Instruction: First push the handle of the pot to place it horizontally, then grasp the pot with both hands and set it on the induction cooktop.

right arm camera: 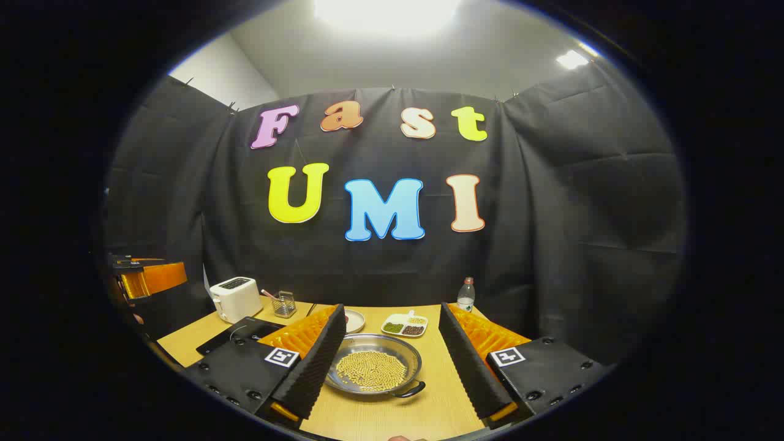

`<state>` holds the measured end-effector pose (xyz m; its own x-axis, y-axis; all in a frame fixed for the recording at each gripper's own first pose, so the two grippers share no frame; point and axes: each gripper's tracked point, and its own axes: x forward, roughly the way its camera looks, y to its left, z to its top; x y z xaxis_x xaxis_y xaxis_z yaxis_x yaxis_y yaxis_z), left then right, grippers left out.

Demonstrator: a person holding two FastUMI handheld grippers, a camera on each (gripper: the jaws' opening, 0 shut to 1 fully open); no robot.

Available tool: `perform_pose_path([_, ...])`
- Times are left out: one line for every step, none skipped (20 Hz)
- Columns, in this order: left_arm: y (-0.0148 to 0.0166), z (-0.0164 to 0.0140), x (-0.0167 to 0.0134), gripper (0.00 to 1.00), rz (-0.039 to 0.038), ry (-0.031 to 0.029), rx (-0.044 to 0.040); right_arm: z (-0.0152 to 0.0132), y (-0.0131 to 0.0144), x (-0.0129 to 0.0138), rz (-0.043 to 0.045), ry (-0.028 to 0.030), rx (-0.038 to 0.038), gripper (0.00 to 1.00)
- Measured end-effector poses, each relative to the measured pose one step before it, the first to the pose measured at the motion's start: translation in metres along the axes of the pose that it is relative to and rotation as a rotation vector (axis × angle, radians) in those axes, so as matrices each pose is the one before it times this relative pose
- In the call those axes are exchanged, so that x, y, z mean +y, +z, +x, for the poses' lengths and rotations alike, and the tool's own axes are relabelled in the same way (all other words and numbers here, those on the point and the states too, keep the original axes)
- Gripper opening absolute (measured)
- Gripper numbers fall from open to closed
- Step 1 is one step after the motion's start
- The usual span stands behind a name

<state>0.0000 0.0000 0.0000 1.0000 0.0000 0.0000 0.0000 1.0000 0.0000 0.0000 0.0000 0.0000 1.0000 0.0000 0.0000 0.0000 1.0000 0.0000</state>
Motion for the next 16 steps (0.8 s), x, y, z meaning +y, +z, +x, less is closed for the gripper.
perform_pose_path([-0.00219,0.00065,0.00067,0.86,0.00038,-0.00039,0.00217,0.00274,-0.00127,-0.00112,0.00118,-0.00216,0.00590,1.00])
perform_pose_path([0.00006,0.00128,0.00038,0.86,-0.00299,0.00122,-0.00015,0.00119,-0.00073,-0.00106,-0.00037,-0.00439,0.00673,0.97])
perform_pose_path([0.00031,0.00169,-0.00061,0.86,-0.00626,-0.00005,-0.00007,0.00098,-0.00094,-0.00145,0.00040,-0.00727,0.00809,0.94])
perform_pose_path([-0.00030,0.00110,-0.00068,0.86,-0.00669,0.00054,0.00189,0.00101,0.00053,-0.00044,0.00488,-0.00562,0.00393,0.98])
perform_pose_path([-0.00259,0.00196,-0.00010,0.86,-0.00464,-0.00121,0.00253,-0.00161,0.00121,-0.00059,0.00562,-0.00422,0.00284,0.98])
perform_pose_path([-0.00114,0.00138,-0.00025,0.86,-0.00169,-0.00278,0.00267,-0.00063,0.00047,-0.00145,0.00165,-0.00423,0.00239,0.97])
perform_pose_path([-0.00052,0.00115,-0.00065,0.86,0.00132,-0.00207,0.00094,-0.00030,-0.00082,-0.00081,-0.00098,-0.00592,0.00194,0.94])
perform_pose_path([-0.00023,0.00111,0.00066,0.86,0.00224,-0.00107,0.00021,0.00002,0.00066,-0.00022,-0.00118,-0.00560,-0.00132,0.98])
perform_pose_path([0.00040,0.00099,0.00007,0.86,0.00258,-0.00150,-0.00148,-0.00073,-0.00001,0.00041,0.00206,-0.00616,-0.00078,0.98])
perform_pose_path([-0.00071,-0.00029,0.00027,0.86,0.00084,-0.00121,0.00150,-0.00039,0.00037,-0.00018,0.00317,-0.00579,0.00183,0.98])
perform_pose_path([-0.00052,-0.00004,-0.00013,0.86,-0.00102,-0.00340,0.00156,-0.00024,-0.00112,-0.00115,0.00195,-0.00859,0.00689,1.00])
perform_pose_path([-0.00047,-0.00009,-0.00028,0.86,-0.00148,-0.00290,-0.00008,0.00103,-0.00013,-0.00038,0.00005,-0.00487,0.00634,0.98])
perform_pose_path([-0.00098,0.00040,0.00076,0.86,-0.00007,-0.00265,-0.00074,0.00096,-0.00020,0.00062,0.00012,0.00046,0.00322,0.98])
perform_pose_path([-0.00046,-0.00040,0.00067,0.86,0.00242,0.00110,0.00223,0.00075,-0.00089,0.00068,-0.00121,0.00319,0.00641,0.98])
perform_pose_path([-0.00197,0.00151,0.00193,0.86,0.00163,0.00390,0.00088,-0.00048,-0.00175,-0.00060,-0.00035,0.00162,0.00860,0.97])
perform_pose_path([-0.00143,0.00132,0.00228,0.88,-0.00125,0.00317,0.00083,0.00085,-0.00078,0.00023,0.00108,0.00259,0.01194,0.97])
